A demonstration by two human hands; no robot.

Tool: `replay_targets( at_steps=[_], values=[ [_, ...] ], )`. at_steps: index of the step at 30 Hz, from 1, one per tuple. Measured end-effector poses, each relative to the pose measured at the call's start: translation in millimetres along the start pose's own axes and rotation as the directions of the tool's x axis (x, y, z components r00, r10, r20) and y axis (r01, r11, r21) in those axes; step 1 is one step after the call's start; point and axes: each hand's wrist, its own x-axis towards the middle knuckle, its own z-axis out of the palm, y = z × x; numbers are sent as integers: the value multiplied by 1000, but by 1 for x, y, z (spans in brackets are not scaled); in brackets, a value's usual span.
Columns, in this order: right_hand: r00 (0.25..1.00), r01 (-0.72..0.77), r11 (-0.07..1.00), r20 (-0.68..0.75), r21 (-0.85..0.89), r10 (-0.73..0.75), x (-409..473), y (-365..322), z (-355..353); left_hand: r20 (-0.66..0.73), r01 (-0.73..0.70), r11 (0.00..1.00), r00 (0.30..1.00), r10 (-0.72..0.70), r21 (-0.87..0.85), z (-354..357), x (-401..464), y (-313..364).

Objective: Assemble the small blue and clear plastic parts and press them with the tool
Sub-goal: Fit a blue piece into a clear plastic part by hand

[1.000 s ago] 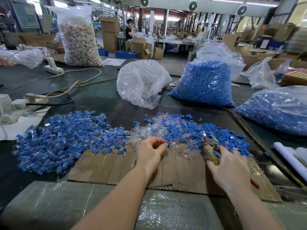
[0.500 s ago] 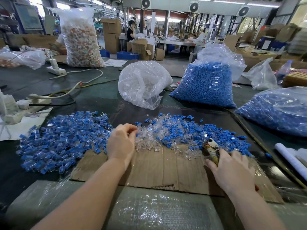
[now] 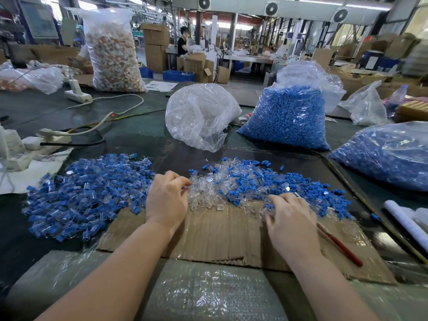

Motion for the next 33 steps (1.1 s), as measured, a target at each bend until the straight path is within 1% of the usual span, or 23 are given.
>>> replay_targets(
  at_steps=[2, 5, 9, 12, 19, 23, 28, 33],
  values=[
    [998, 64, 996, 18, 64, -65, 5, -10, 7, 72, -58, 998, 996, 59, -25, 5, -5, 9],
    [989, 140, 982, 30, 126, -145, 12, -23, 16, 171, -51, 999, 984, 48, 10, 10, -10, 14],
    [980, 186, 978, 49, 99, -191, 22, -36, 23, 223, -41, 999, 974, 37, 12, 9, -9, 17],
    [982, 175, 982, 62, 67, -179, 29, -40, 24, 240, -52, 998, 969, 55, -18, 9, -10, 18],
    [982, 173, 984, 65, 52, -176, 36, -39, 24, 244, -94, 986, 962, 125, -137, 15, -15, 28],
    [978, 198, 980, 66, 30, -199, 34, -35, 24, 254, -96, 980, 957, 139, -173, 20, -19, 33],
    [965, 237, 971, 115, -11, -235, 32, -33, 24, 245, -64, 981, 963, 108, -182, 24, -24, 35],
    [969, 229, 973, 99, -5, -227, 33, -33, 25, 253, -23, 969, 964, 86, -245, 24, -27, 34]
  ],
)
